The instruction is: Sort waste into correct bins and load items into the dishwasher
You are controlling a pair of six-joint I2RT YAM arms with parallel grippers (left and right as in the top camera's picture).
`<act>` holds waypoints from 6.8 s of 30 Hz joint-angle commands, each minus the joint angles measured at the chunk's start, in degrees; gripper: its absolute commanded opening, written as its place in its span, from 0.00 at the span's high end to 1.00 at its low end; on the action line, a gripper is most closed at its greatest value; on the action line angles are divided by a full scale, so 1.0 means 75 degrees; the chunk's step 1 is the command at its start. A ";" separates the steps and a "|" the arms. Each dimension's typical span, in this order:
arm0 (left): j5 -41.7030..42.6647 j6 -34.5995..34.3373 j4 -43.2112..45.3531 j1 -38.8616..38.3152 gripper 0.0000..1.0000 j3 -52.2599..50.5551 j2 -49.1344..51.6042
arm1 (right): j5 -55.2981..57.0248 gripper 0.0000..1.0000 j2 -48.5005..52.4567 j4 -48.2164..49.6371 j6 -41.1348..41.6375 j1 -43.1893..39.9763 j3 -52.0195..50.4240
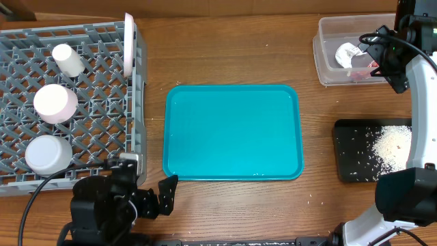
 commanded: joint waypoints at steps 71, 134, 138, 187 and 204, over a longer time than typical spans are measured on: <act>-0.0842 0.1399 0.7758 0.1052 0.00 -0.6187 -0.3518 | 0.0079 0.00 -0.0152 0.0044 0.0003 -0.0015 0.0038; -0.0842 0.1402 0.7758 0.1052 0.00 -0.6184 -0.3518 | -0.1810 0.00 -0.9597 1.1928 -0.0455 0.1504 -1.3779; -0.0842 0.1399 0.7761 0.1052 0.00 -0.6184 -0.3518 | -0.1740 0.00 -1.0357 1.2794 -0.0463 0.1501 -1.4796; -0.0842 0.1402 0.7758 0.1052 0.00 -0.6184 -0.3518 | -0.1536 0.00 -1.3907 0.9390 -0.5173 0.0970 -1.4778; -0.0842 0.1399 0.7758 0.1052 0.00 -0.6184 -0.3518 | -0.1533 0.00 -1.3901 0.9413 -0.5202 0.0970 -1.4778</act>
